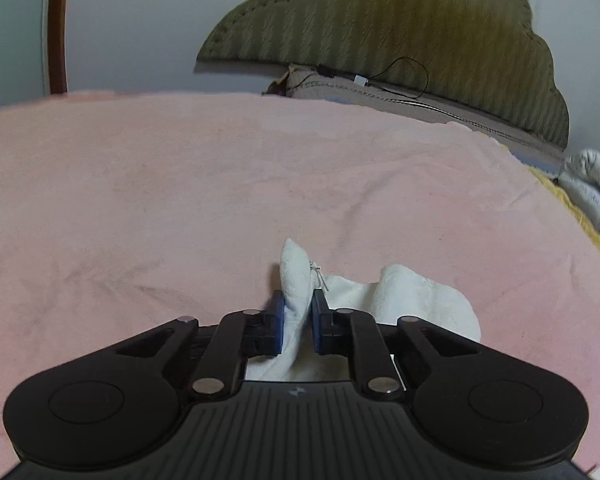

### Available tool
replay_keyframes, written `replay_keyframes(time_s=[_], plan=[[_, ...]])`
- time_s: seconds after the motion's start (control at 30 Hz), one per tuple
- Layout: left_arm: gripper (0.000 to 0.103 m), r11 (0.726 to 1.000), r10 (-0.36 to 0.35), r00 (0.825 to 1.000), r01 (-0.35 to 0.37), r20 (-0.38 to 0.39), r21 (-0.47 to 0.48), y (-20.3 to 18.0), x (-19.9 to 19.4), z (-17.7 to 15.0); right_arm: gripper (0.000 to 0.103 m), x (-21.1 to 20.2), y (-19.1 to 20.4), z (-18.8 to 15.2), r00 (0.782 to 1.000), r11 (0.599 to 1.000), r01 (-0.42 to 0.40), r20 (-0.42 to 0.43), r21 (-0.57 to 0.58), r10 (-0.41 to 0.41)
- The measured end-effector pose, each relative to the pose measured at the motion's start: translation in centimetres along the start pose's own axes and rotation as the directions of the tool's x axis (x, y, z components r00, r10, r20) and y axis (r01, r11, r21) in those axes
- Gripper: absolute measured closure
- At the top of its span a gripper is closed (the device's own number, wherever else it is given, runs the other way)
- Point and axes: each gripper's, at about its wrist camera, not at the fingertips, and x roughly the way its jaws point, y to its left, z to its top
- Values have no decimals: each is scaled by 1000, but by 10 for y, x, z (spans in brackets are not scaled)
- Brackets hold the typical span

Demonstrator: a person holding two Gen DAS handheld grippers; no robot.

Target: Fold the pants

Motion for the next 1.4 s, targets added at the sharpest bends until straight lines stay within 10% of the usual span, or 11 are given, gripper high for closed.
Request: replay_keyframes(time_s=[0.33,0.6,0.77,0.83,0.93,1.03,1.4], plan=[[3,1000,-3,1000,3,-5,3,0,-1,1,91,-121,-132,-42,975,903,-142,214,406,57],[0,999,25,999,-24,-25,46,-7,2,1,88,-134,-191,-107,991,829,-134,96,544,97],[0,995,56,998,-53,-36,83,-14,5,2,41,-116,-209,-137,958,645,-285,185,709,220],[0,995,62,998,-59,-32,85,-15,4,2,32,-112,-201,-135,945,647,-326,226,689,236],[8,987,128,992,-129,16,95,-21,-3,4,39,-99,-192,-123,956,714,-295,191,635,225],[8,983,112,989,-124,94,138,-43,-15,12,95,-85,-200,-125,957,664,-286,167,690,239],[17,850,56,997,-74,50,522,-140,41,29,95,-152,-208,-101,876,632,-477,387,611,288]])
